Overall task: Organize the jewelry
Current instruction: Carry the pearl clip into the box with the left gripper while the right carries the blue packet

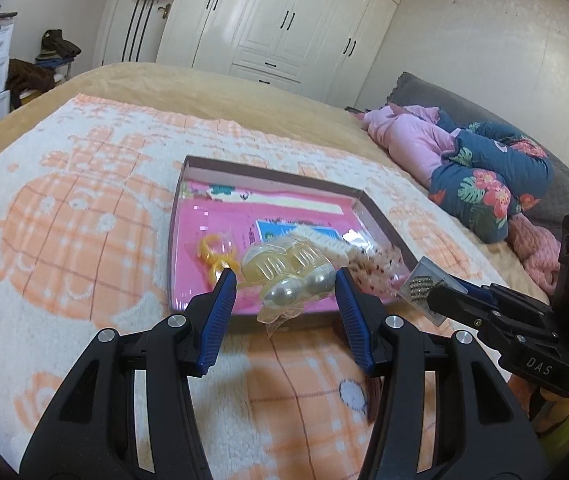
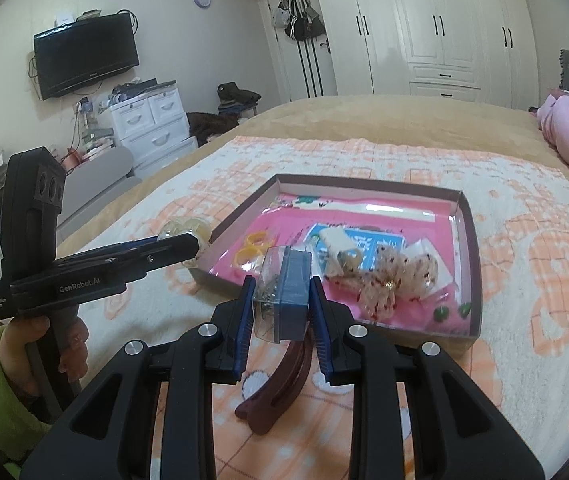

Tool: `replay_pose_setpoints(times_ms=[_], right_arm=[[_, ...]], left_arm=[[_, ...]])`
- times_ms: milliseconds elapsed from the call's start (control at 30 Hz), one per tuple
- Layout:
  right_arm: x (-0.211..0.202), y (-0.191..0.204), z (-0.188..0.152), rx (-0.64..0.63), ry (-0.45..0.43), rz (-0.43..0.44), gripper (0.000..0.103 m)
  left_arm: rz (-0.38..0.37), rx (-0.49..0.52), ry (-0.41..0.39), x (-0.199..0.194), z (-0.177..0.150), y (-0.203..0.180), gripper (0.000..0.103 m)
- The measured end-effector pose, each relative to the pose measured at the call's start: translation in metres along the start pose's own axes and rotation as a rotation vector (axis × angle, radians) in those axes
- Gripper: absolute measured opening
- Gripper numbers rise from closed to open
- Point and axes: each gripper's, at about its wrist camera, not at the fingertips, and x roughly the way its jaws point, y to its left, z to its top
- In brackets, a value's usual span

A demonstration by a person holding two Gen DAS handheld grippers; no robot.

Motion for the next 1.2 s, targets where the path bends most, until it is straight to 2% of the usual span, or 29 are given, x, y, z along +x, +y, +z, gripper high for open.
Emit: replay_pose_setpoints(times_ms=[367, 600, 1200], right_arm=[[0.003, -0.028, 0.02, 0.018, -0.05, -0.07, 0.026], [0.006, -0.05, 0.026, 0.038, -0.061, -0.124, 0.026], [0.044, -0.101, 0.014, 0.111, 0.018, -0.252, 0.026]], left_arm=[[-0.015, 0.0, -0.029, 0.017, 0.026, -0.004, 0.042], [-0.021, -0.001, -0.013, 0.036, 0.031, -0.006, 0.042], [-0.004, 0.012, 0.059, 0.085, 0.029, -0.003, 0.042]])
